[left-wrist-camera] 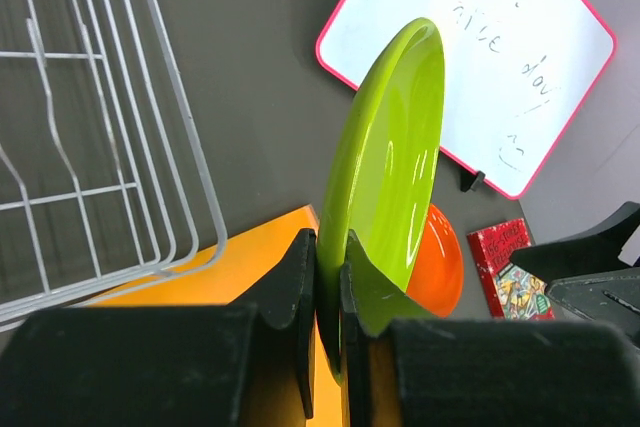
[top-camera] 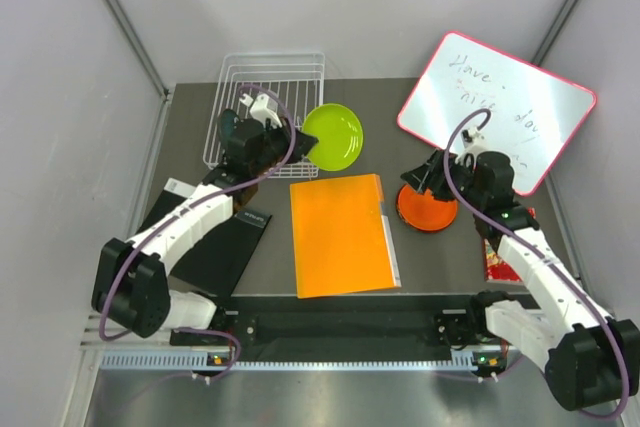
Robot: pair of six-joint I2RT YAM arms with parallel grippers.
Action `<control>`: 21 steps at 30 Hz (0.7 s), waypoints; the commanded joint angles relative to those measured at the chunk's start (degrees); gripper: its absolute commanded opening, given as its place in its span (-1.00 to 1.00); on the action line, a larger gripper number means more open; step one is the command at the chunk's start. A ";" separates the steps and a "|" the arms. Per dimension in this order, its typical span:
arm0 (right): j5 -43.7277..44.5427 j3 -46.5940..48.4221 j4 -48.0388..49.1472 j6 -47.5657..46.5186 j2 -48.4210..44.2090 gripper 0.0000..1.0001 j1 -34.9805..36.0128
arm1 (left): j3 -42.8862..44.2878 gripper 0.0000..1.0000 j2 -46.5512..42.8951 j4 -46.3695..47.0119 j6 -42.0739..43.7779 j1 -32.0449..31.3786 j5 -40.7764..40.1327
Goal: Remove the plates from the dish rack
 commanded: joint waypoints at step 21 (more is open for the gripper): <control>-3.02 -0.23 15.10 5.30 0.14 0.47 3.22 | 1.37 -1.00 9.01 15.45 -9.82 -5.13 11.20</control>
